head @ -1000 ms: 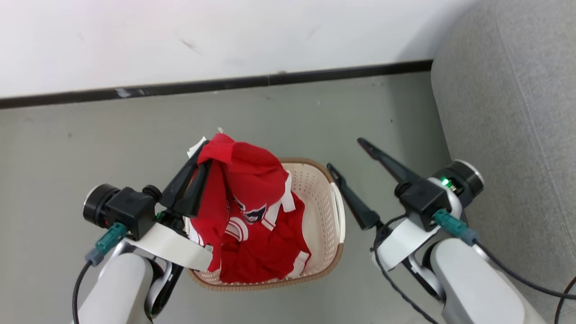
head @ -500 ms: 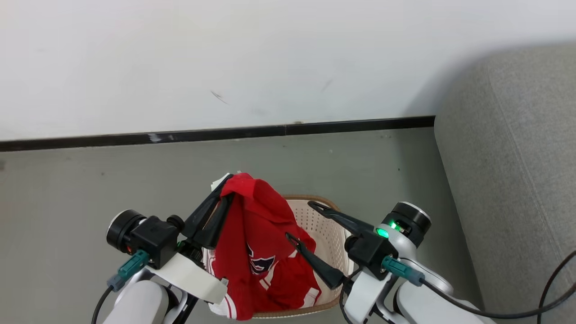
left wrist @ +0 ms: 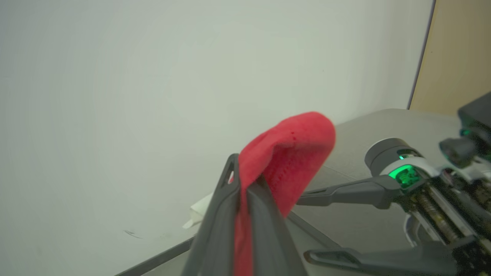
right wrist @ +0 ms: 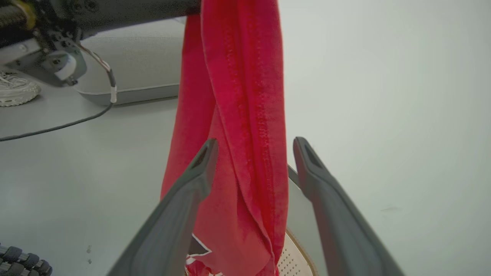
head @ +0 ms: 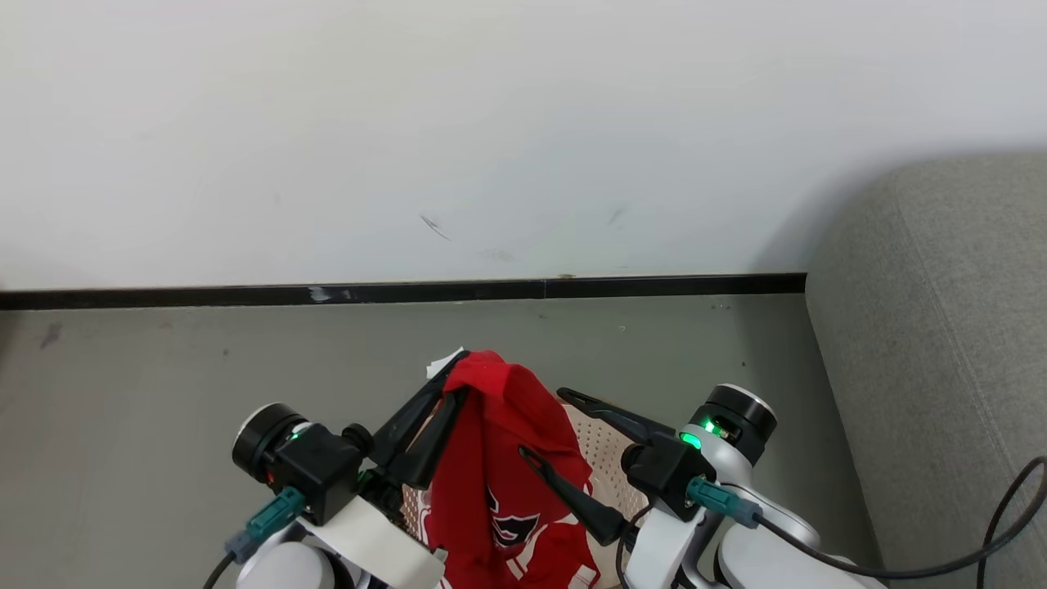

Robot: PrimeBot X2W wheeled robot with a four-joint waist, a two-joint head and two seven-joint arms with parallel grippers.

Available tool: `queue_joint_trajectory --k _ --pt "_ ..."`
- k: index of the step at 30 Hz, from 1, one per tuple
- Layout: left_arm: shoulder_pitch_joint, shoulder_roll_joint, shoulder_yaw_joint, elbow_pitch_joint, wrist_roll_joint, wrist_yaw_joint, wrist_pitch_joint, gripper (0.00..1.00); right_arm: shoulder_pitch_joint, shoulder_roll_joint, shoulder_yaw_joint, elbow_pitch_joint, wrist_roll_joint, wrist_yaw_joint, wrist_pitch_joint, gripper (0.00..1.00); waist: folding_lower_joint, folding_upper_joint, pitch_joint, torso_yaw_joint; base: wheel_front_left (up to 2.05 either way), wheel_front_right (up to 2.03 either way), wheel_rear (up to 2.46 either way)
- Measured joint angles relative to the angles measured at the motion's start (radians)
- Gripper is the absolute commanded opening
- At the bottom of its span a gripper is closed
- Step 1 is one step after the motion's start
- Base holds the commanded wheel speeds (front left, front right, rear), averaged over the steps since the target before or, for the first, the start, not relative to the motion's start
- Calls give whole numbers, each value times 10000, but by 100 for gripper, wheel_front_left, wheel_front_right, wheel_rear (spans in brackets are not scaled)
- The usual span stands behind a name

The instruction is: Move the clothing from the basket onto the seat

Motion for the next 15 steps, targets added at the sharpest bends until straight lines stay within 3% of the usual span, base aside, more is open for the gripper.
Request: queue_joint_trajectory --k 13,14,15 --pt "311 -84 -888 -1057 -537 -61 604 0 -1 -8 351 433 301 0 0 100 0 0 -439 415 0 0 0" --pt "314 -82 -928 -1127 -596 -77 627 0 0 -8 357 462 305 0 0 92 0 0 -459 440 0 0 0" --pt "325 -79 -961 -1198 -629 -77 681 0 0 -6 355 485 353 0 0 43 -1 0 -477 464 0 0 0"
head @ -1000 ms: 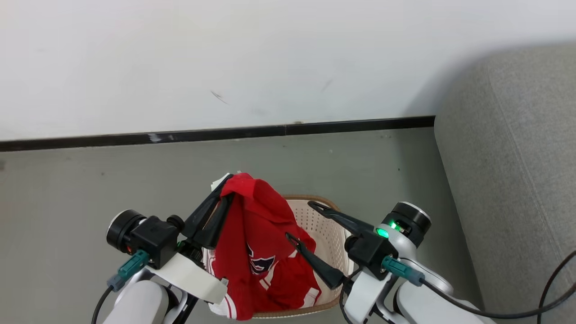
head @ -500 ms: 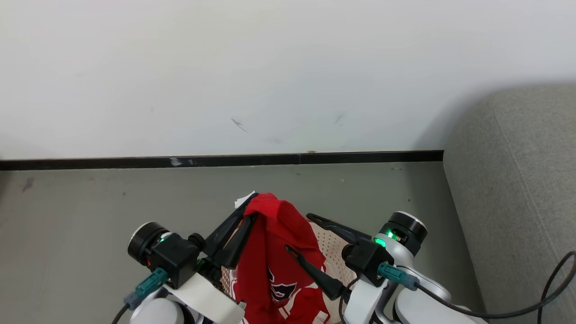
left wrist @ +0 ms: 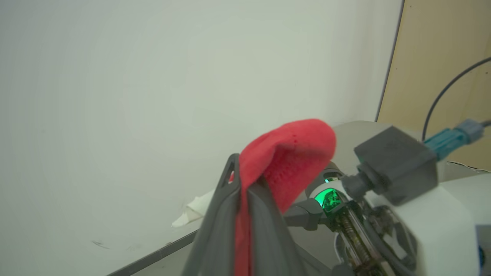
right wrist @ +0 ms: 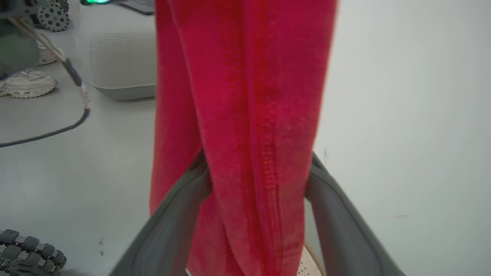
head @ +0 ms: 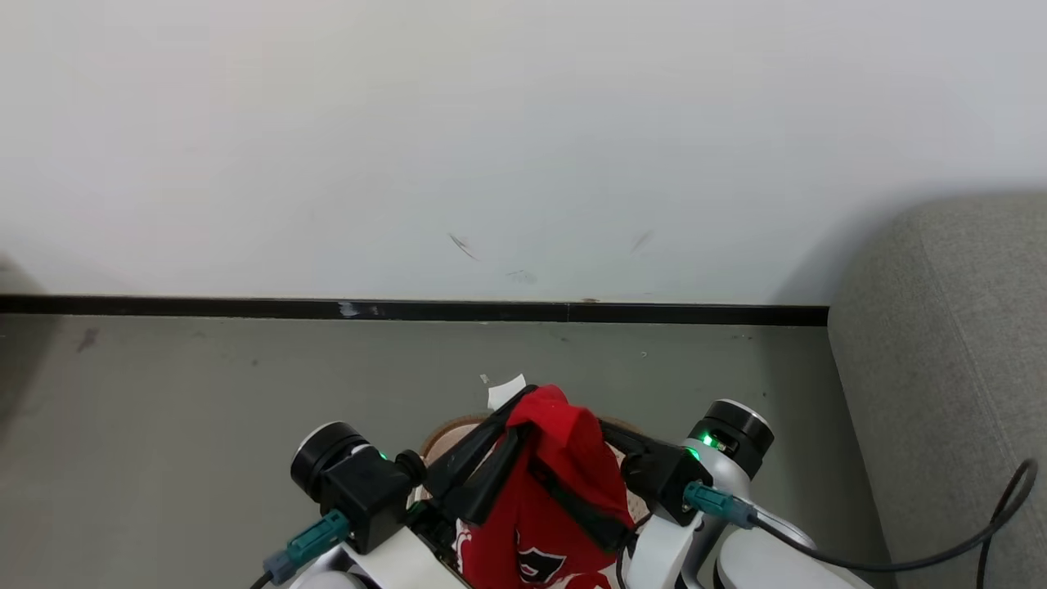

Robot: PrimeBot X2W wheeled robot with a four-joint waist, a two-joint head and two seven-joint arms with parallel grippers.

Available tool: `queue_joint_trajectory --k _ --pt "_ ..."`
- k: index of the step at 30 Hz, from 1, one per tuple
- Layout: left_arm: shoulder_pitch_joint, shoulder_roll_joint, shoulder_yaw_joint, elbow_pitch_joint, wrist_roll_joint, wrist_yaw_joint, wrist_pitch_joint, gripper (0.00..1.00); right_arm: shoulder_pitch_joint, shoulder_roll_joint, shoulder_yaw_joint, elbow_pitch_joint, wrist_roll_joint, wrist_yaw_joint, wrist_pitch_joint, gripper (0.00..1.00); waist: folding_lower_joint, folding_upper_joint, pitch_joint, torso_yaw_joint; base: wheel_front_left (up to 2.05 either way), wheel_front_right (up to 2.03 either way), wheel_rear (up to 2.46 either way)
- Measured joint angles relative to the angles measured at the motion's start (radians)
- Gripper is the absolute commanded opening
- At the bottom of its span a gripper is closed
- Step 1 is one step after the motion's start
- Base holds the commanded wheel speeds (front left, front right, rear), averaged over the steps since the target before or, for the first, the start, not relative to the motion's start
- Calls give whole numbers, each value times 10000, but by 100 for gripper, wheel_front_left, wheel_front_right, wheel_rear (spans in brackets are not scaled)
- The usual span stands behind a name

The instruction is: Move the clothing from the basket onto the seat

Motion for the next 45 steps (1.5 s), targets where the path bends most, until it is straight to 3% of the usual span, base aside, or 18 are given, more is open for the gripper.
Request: queue_joint_trajectory --k 2,8,9,10,11,12,13,27,45 --pt "58 17 -84 -140 -100 0 107 0 6 15 -6 65 196 0 0 0 0 0 -32 41 0 0 0" --pt "211 236 -117 -332 -146 0 274 0 123 75 -36 115 635 0 0 0 0 0 -80 65 0 0 0" --pt "213 253 -100 -359 -146 0 274 12 148 86 -148 84 694 2 0 0 0 0 -80 55 0 0 0" --pt "221 265 -84 -387 -148 0 274 39 158 82 -267 40 734 2 0 0 0 0 -79 42 0 0 0" --pt "231 268 -71 -410 -150 0 274 56 165 71 -405 -19 750 2 2 0 0 0 -77 25 0 0 0" --pt "246 272 -48 -428 -159 0 274 83 174 54 -573 -88 759 0 0 0 0 0 -76 6 0 0 0" --pt "265 284 -23 -439 -159 0 276 98 178 29 -732 -140 763 2 2 0 0 0 -73 -16 0 0 0" --pt "377 318 -412 -441 -360 0 378 100 817 -594 -2920 -869 742 0 2 0 0 0 -33 -523 0 0 0" --pt "350 244 -1241 -205 -713 -2 368 100 2526 -546 -4959 -1877 594 0 2 0 0 0 127 -1788 0 0 0"
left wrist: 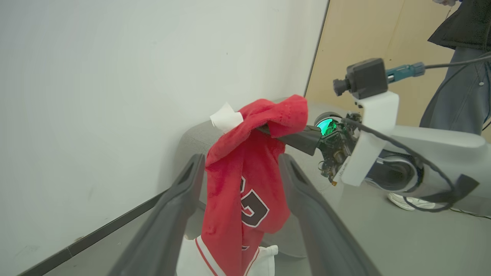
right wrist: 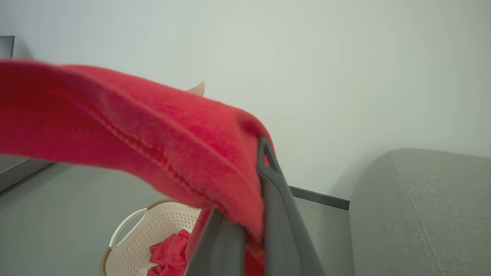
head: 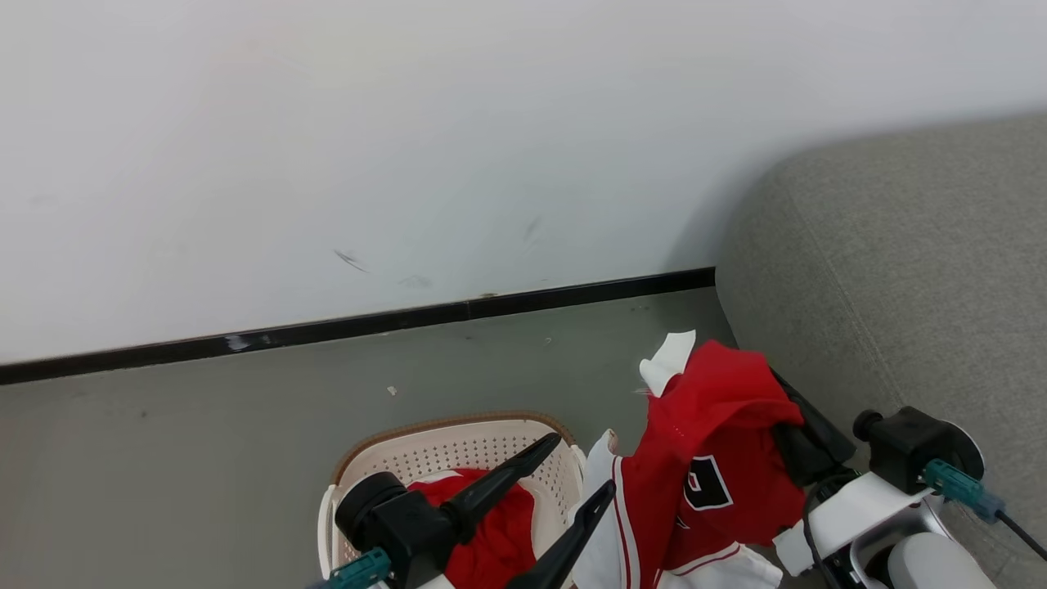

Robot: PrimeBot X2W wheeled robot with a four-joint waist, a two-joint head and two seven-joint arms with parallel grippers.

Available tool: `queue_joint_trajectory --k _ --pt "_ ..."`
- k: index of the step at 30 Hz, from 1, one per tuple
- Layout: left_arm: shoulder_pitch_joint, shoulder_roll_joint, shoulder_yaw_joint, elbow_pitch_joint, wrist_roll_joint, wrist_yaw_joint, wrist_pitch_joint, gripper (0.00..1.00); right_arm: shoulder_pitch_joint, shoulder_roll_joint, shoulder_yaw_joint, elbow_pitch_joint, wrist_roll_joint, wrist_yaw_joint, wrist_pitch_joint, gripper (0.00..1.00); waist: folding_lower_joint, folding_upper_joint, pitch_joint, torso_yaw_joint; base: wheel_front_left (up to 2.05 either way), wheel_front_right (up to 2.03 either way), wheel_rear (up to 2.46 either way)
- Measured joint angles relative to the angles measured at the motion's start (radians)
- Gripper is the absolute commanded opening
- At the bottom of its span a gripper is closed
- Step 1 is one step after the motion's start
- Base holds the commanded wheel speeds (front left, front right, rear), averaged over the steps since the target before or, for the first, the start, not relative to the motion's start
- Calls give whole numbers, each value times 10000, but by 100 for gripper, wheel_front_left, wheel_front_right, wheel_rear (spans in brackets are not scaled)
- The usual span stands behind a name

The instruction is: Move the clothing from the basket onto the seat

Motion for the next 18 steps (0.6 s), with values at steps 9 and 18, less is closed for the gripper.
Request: queue_joint_trajectory --k 9,18 --pt "48 -17 238 59 -56 63 -196 100 185 255 -997 -40 1216 0 0 0 0 0 269 -871 0 0 0" --pt "453 -10 384 -38 -44 470 -245 100 -1526 -25 -2021 441 2362 -2 376 0 0 0 895 -1238 0 0 0"
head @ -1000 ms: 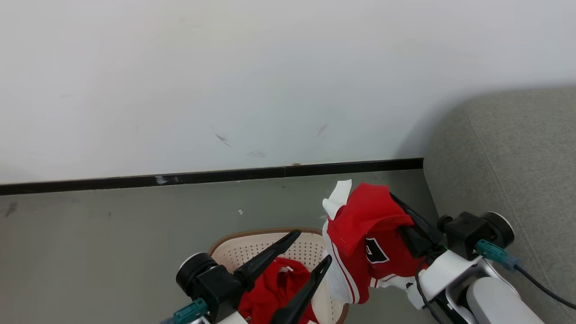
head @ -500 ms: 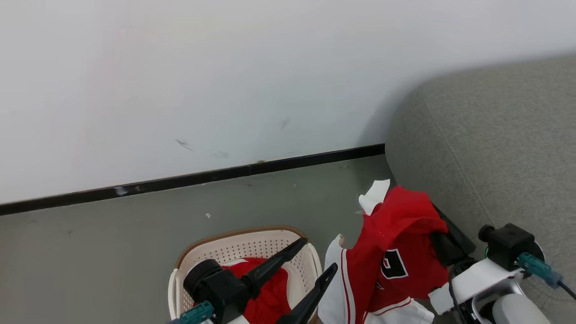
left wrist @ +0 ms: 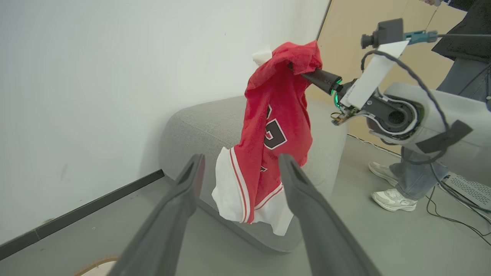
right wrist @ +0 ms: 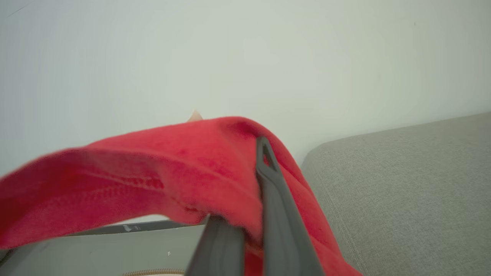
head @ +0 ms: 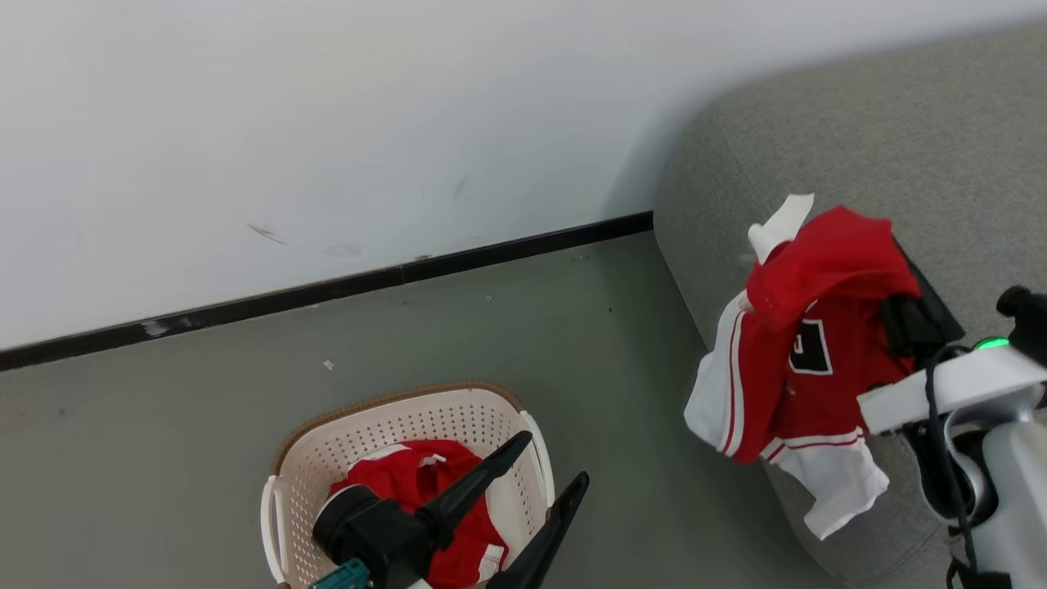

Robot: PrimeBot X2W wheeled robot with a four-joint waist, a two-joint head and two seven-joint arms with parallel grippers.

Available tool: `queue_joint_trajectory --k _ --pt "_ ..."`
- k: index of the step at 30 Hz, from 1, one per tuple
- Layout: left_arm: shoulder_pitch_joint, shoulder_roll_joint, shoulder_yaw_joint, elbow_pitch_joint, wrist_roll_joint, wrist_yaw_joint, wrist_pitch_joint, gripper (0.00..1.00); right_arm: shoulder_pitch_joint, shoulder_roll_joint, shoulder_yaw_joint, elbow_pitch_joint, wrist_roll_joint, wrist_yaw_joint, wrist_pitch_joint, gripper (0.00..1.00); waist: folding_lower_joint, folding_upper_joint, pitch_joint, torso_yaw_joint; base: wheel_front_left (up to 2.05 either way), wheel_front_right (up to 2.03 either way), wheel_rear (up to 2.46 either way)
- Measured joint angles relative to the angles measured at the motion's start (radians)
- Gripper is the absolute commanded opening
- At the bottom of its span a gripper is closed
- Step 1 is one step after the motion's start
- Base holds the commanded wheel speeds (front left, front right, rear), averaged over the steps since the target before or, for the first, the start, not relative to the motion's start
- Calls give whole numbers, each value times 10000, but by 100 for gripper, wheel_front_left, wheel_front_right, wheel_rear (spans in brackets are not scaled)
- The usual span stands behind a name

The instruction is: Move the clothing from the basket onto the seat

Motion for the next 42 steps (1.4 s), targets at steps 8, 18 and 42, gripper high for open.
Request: queue_joint_trajectory --k 8,18,42 --pt "2 144 79 -263 263 245 -27 100 -2238 -163 -1331 686 1112 -4 713 0 0 0 646 68 0 0 0" --pt "268 393 288 -619 454 606 -23 100 -5328 -1018 -3733 2034 1404 -6 1400 0 0 0 1406 478 0 0 0" --pt "787 1066 481 -1371 612 769 251 100 -9838 -2111 -7171 4677 -171 -6 1657 0 0 0 3074 1718 0 0 0"
